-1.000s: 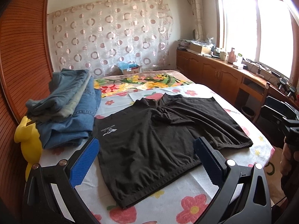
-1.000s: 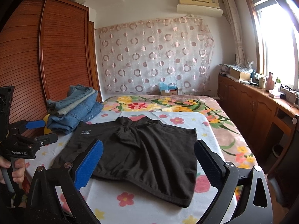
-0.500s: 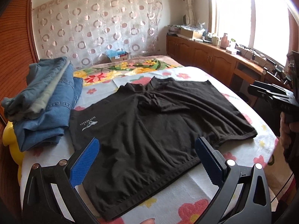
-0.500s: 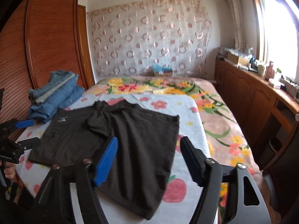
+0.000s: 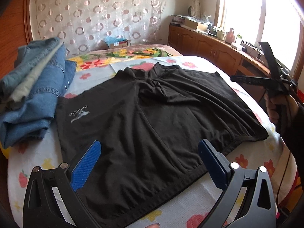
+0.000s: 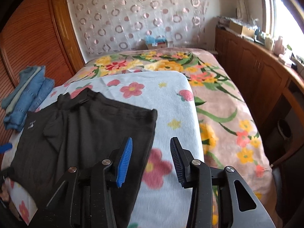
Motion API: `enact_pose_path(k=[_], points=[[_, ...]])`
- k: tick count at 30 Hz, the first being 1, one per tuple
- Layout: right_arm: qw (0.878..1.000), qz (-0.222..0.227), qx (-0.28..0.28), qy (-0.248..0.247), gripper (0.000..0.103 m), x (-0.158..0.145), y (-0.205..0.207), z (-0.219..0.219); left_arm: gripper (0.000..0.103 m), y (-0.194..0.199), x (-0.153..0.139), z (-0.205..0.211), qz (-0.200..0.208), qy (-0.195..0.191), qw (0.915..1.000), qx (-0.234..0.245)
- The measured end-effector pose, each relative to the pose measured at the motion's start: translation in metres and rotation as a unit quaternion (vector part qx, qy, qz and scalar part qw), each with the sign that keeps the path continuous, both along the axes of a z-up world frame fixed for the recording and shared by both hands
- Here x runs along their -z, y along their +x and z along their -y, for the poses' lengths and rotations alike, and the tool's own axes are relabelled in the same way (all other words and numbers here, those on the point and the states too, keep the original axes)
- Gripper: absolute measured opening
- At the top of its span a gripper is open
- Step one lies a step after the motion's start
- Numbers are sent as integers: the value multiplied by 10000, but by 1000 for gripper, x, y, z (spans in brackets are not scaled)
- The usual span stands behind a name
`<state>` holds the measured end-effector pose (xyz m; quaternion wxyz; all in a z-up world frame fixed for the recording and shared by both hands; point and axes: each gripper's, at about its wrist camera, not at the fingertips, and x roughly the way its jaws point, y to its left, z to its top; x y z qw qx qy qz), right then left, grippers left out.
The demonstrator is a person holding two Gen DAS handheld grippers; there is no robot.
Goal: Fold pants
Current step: 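Move both grippers toward the leg hem of the black shorts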
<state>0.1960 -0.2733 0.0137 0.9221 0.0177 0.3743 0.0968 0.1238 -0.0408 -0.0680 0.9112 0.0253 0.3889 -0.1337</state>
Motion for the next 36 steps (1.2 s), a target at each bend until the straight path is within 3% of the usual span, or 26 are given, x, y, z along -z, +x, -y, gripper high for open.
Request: enact_pose_path(k=[4, 12, 17, 23, 27, 32, 36], points=[[9997, -210, -74, -38, 42, -10, 23, -10, 103, -1, 1, -1, -59, -27, 10000, 13], [9986, -355, -52, -384, 28, -18, 45, -28, 102, -1, 12, -2, -268, -83, 9996, 34], [9988, -322, -149, -324, 4, -24, 38, -24, 102, -7, 13, -7, -277, -109, 9996, 29], [9983, 182, 319, -448, 3, -35, 40, 1, 103, -9, 14, -9, -279, -98, 9996, 13], [9958, 49, 677, -617, 3, -35, 41, 12, 103, -11, 13, -10, -271, -89, 9996, 31], [9951, 12, 630, -762, 3, -31, 25, 5, 103, -14, 9, -12, -204, -113, 9997, -9], [9967, 46, 413, -694, 13, -36, 7, -3, 103, -17, 6, -18, -143, -148, 9998, -75]])
